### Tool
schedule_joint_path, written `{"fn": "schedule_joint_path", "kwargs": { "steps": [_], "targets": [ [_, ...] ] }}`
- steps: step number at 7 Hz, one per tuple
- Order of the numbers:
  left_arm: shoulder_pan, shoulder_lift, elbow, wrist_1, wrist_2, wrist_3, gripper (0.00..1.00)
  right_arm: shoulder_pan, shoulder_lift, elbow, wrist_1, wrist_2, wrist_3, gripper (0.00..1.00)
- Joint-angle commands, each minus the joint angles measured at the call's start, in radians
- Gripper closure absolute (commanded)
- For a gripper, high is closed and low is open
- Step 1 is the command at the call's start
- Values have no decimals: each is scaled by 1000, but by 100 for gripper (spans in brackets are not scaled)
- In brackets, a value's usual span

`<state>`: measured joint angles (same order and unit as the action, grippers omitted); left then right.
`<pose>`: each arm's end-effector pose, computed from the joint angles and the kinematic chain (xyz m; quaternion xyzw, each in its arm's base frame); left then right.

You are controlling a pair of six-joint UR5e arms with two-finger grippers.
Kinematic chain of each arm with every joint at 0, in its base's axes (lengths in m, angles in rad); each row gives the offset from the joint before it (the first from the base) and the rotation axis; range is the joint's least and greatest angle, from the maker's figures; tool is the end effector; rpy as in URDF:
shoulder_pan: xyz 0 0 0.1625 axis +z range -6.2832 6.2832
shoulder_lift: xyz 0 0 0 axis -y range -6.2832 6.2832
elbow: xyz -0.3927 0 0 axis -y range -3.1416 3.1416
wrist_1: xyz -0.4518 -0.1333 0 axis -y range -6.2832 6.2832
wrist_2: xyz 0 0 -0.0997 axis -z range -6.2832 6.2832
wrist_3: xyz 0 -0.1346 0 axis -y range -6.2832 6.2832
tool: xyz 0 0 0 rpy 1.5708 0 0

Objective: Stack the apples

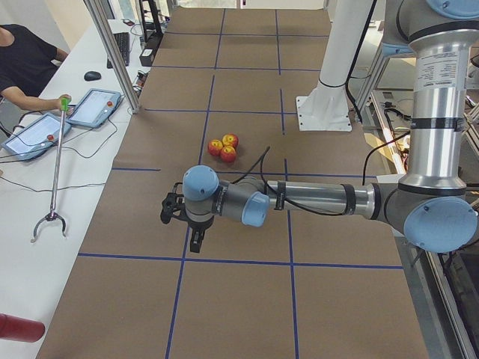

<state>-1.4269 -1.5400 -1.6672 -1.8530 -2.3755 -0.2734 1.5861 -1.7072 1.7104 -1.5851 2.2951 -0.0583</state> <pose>0.0450 -0.5636 0.5791 0.0759 0.4103 0.0090 0.9087 0.0517 -0.4962 0.6520 0.0078 -0.3542 -0.0181 0.9349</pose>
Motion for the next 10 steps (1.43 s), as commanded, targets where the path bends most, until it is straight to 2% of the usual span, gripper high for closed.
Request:
{"fn": "schedule_joint_path", "kwargs": {
  "steps": [1,2,3,10],
  "targets": [
    [233,-26,-100,-23,78,-331,0,0,0,0,1,1,0,0],
    [290,-35,-91,-23,123,-369,0,0,0,0,1,0,0,0],
    [328,-35,-76,-25,125,-372,0,0,0,0,1,0,0,0],
    [430,-94,44,-43,125,-372,0,0,0,0,1,1,0,0]
  ]
}}
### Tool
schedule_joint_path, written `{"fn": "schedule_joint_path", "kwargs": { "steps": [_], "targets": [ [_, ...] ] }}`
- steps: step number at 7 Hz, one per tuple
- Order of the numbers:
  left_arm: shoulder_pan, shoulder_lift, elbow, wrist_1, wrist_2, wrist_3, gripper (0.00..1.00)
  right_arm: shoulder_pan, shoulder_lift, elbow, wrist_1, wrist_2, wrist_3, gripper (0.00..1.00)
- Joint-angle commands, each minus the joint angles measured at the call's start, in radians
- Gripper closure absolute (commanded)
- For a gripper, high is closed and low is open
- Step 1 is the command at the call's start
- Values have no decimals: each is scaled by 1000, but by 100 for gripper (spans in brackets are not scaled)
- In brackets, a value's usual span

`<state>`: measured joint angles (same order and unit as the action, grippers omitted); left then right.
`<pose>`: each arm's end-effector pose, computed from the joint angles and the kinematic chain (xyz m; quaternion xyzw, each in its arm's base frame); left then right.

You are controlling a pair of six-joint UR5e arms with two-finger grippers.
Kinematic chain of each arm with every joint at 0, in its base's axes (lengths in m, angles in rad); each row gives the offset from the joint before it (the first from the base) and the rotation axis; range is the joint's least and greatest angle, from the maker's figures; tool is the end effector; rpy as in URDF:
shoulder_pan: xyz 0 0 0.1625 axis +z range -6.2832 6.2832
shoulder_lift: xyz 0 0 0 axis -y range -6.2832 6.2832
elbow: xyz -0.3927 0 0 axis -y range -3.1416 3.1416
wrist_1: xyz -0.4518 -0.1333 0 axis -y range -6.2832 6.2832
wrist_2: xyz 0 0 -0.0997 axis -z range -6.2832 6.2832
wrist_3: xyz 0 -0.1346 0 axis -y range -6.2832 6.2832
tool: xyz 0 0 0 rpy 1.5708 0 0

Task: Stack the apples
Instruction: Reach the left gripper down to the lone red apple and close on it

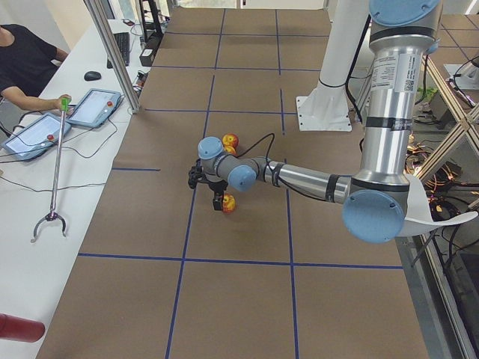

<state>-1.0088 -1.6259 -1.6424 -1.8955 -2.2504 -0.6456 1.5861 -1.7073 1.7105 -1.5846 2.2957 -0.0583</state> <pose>0.2813 -0.5381 0.5482 -0.0107 0.3872 0.0361 0.9212 0.0517 -0.4963 0.6519 0.0081 -0.3545 -0.0182 0.9348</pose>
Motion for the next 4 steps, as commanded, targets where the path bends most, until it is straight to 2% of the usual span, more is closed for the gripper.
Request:
{"fn": "schedule_joint_path", "kwargs": {
  "steps": [1,4],
  "targets": [
    [25,-11,32,-2,-2,-2,0,0,0,0,0,1,0,0],
    [45,-31,87,-39,-2,-2,0,0,0,0,0,-1,0,0]
  ]
}}
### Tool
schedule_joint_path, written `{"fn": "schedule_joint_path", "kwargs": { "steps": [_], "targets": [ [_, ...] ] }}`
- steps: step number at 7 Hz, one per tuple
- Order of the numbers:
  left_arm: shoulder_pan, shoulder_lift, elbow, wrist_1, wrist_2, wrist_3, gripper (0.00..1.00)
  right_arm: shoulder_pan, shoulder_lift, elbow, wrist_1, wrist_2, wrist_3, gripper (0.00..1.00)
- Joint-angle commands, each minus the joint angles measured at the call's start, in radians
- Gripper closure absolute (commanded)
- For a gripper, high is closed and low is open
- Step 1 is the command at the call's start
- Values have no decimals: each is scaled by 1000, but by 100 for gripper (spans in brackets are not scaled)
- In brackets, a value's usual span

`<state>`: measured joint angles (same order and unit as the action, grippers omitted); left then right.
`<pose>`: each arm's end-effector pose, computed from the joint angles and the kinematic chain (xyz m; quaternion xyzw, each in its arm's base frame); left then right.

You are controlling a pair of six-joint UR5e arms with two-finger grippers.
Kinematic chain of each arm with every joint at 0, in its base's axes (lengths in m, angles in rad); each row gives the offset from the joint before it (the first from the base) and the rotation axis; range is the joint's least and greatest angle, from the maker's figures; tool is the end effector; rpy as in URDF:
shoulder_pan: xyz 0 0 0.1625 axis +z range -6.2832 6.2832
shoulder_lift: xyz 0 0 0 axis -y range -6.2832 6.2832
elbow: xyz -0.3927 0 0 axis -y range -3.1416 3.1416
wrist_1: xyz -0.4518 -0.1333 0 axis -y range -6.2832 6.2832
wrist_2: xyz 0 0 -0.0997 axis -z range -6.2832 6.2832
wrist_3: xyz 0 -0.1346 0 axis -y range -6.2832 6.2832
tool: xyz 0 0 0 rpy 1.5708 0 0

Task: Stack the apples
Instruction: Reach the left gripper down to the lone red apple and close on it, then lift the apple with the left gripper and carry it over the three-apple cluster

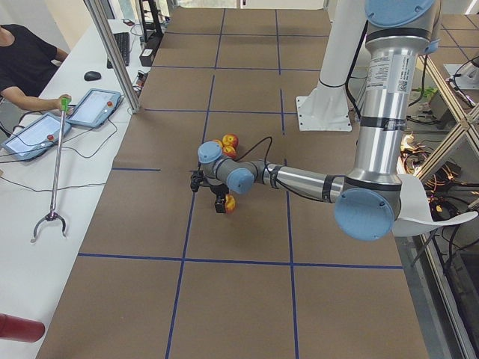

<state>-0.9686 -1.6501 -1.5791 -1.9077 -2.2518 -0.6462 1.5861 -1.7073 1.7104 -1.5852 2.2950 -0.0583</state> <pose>0.3084 -0.5344 0.5687 -0.0297 0.3810 0.0501 0.9228 0.0517 -0.4962 0.6521 0.0078 -0.3542 -0.0181 0.9350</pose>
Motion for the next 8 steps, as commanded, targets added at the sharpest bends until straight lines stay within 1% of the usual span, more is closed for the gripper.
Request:
{"fn": "schedule_joint_path", "kwargs": {
  "steps": [1,2,3,4,5,6,7,8],
  "targets": [
    [7,-7,24,-30,0,-1,21,0,0,0,1,0,0,0],
    [7,-7,24,-28,0,-1,75,0,0,0,-1,1,0,0],
    [7,-7,9,-25,1,-9,100,0,0,0,1,0,0,0],
    [-1,-4,-66,-13,0,-103,100,0,0,0,1,1,0,0],
    [-2,4,-182,21,-2,-183,100,0,0,0,1,1,0,0],
    [5,-20,-243,42,1,-308,100,0,0,0,-1,0,0,0],
    [7,-121,-231,42,3,-408,100,0,0,0,1,1,0,0],
    [66,-211,-201,45,61,-517,100,0,0,2,1,1,0,0]
  ]
}}
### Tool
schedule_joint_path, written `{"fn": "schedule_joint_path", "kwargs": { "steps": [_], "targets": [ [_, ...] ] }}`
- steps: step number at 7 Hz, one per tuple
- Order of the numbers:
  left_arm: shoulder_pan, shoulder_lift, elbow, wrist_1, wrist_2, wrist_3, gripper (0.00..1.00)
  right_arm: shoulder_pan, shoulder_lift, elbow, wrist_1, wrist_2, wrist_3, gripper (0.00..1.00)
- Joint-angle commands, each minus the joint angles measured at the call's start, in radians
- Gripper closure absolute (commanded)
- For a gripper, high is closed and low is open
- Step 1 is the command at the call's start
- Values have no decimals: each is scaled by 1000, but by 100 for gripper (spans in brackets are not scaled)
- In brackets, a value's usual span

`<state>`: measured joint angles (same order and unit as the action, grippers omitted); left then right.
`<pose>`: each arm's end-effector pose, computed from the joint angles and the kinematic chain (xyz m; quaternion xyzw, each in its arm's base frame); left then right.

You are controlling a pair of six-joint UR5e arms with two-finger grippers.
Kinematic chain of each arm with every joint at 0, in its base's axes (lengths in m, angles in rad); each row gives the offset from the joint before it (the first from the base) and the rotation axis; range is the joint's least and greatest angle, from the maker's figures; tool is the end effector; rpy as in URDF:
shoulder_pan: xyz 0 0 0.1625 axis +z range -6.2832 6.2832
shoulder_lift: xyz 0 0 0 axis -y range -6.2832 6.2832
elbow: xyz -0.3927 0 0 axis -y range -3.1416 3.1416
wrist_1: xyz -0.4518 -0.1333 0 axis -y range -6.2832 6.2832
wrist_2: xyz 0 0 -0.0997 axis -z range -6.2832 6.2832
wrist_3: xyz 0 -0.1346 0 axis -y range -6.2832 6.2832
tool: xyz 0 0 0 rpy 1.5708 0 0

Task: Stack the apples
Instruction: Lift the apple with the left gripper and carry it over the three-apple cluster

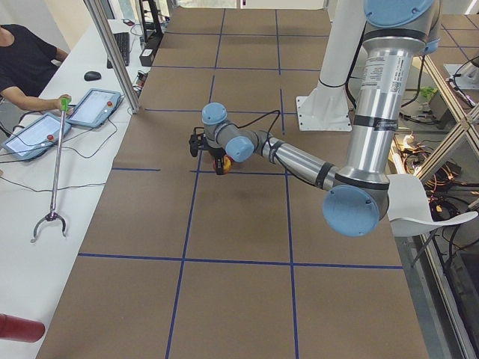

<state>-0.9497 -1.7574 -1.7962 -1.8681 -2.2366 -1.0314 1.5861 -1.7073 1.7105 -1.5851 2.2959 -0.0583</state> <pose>0.3267 -0.5427 0.3828 -0.0030 0.4490 -0.0694 0.8908 0.0516 -0.4962 0.6519 0.0079 -0.3546 -0.0181 0.9348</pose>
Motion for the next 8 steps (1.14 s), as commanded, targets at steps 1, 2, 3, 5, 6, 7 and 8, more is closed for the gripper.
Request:
{"fn": "schedule_joint_path", "kwargs": {
  "steps": [1,2,3,5,6,7,8],
  "targets": [
    [125,-132,21,6,120,-197,100,0,0,0,0,0,0,0],
    [143,-145,21,10,142,-209,100,0,0,0,0,0,0,0],
    [176,-146,23,12,172,-211,100,0,0,1,0,-1,0,0],
    [192,-155,24,29,196,-211,100,0,0,1,0,0,0,0],
    [193,-175,26,49,198,-211,100,0,0,0,0,-1,0,0],
    [199,-177,29,49,199,-211,100,0,0,1,0,-1,0,0],
    [201,-181,34,49,199,-210,100,0,0,0,0,-1,0,0]
  ]
}}
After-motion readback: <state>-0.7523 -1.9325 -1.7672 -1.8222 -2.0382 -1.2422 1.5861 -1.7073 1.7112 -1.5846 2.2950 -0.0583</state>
